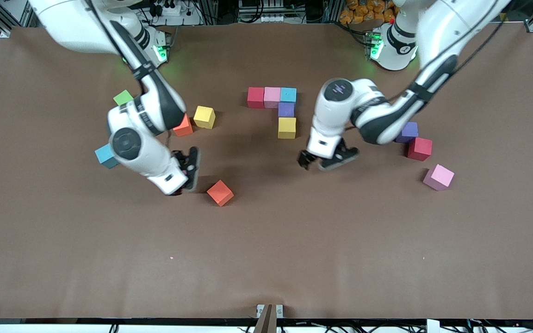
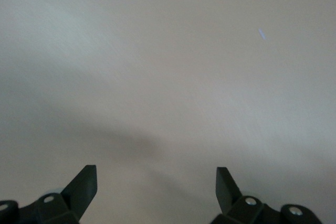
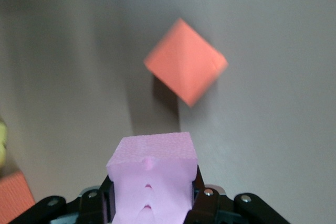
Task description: Form number 2 with 11 blocks
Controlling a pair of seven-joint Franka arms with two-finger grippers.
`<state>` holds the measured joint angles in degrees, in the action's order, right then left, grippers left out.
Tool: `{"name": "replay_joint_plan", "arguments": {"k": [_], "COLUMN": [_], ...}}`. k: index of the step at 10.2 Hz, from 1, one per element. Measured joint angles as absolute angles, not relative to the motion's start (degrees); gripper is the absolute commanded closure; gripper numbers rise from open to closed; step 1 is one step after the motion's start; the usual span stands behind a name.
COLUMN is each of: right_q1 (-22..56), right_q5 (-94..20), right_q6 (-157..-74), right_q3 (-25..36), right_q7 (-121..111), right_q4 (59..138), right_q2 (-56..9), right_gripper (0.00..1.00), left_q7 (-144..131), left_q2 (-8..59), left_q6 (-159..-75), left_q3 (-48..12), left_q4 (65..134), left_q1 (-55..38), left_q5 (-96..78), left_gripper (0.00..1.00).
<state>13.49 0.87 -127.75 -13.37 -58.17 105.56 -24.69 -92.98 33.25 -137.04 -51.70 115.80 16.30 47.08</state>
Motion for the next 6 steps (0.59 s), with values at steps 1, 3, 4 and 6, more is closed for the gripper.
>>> {"name": "replay_joint_plan", "arguments": {"k": [1, 3, 4, 6], "right_q1": [16.9, 23.2, 25.2, 28.2], "right_q5": [0.9, 0.9, 0.9, 0.9], "right_q6": [-127.7, -127.7, -127.7, -128.3], "right_q3": [-13.5, -13.6, -13.6, -13.6], "right_q7": [-54.2, -47.6, -45.4, -42.7], "right_q4": [105.9, 106.3, 106.6, 107.7], "right_q2": [-23.8, -22.6, -22.7, -22.8], "right_gripper": [0.60, 0.60, 0.61, 0.61], "left_q7": [-93.0, -93.0, -92.9, -92.2], "left_q2": [33.1, 32.7, 32.5, 32.4], "left_q6": [-135.9, -134.8, -134.8, -134.1], "left_q3": [-52.9, -56.3, -57.5, -59.7], "left_q4": [115.3, 114.7, 114.0, 113.2], "left_q1": [20.1, 29.9, 34.9, 43.9], "left_q5": [46.9, 46.8, 46.8, 46.8], "left_gripper": [0.00, 0.00, 0.00, 0.00]}}
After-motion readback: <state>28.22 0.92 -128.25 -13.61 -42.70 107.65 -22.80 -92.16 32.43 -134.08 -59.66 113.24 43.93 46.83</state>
